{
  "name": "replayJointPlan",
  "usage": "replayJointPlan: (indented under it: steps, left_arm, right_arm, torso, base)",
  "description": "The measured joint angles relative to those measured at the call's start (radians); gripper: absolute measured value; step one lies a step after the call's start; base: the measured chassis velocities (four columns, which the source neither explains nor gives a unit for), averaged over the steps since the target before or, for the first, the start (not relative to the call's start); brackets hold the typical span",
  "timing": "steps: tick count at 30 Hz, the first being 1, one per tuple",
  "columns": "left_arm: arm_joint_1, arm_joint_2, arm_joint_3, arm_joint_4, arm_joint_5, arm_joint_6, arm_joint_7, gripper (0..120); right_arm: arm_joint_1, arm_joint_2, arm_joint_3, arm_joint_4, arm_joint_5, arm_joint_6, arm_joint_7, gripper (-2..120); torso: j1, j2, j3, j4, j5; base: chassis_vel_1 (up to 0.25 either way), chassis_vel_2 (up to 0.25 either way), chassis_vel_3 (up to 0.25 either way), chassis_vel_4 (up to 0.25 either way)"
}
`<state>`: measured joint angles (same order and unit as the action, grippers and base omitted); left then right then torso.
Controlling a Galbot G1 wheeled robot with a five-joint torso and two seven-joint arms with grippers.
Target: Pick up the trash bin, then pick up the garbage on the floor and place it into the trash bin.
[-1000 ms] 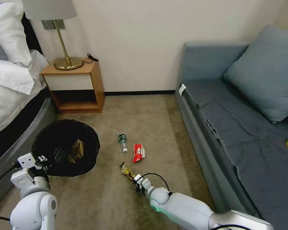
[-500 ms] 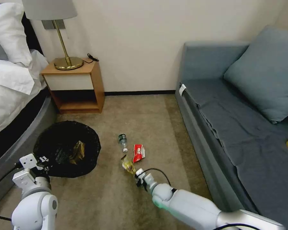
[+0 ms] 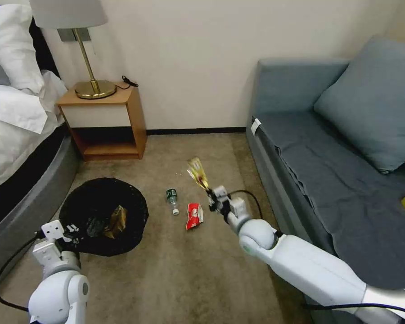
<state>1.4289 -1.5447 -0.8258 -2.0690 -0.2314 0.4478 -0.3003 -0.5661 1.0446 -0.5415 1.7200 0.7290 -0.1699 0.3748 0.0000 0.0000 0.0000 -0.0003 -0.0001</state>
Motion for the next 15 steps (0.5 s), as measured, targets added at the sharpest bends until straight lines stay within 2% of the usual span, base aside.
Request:
replayJointPlan:
  steps: [3,4,8,12,15]
  left_arm:
    - [0.004,-0.008,0.008,-0.004,0.001,0.0,0.002,2]
    - [0.004,-0.008,0.008,-0.004,0.001,0.0,0.002,2]
    - [0.009,-0.025,0.009,-0.015,0.002,0.004,0.002,2]
    - [0.014,-0.036,0.008,-0.023,0.002,0.004,0.002,2]
    - [0.013,-0.042,0.006,-0.029,0.0,0.009,0.002,2]
  right_arm:
    - [0.004,0.098,-0.05,0.015,0.012,-0.024,0.03,0]
    - [0.004,0.098,-0.05,0.015,0.012,-0.024,0.03,0]
    - [0.016,0.242,-0.149,-0.011,0.035,-0.049,0.083,0]
    - [0.015,0.299,-0.218,-0.06,0.019,-0.058,0.116,0]
    - [0.005,0.315,-0.249,-0.082,-0.008,-0.061,0.136,0]
  torso:
    - [0.0,0.0,0.0,0.0002,-0.0001]
    - [0.0,0.0,0.0,0.0002,-0.0001]
    - [0.0,0.0,0.0,0.0007,-0.0001]
    - [0.0,0.0,0.0,0.0005,-0.0001]
    - [0.0,0.0,0.0,0.0005,-0.0002]
  base:
    - [0.0,0.0,0.0,0.0]
    - [0.0,0.0,0.0,0.0]
    - [0.0,0.0,0.0,0.0]
    - [0.0,0.0,0.0,0.0]
    - [0.0,0.0,0.0,0.0]
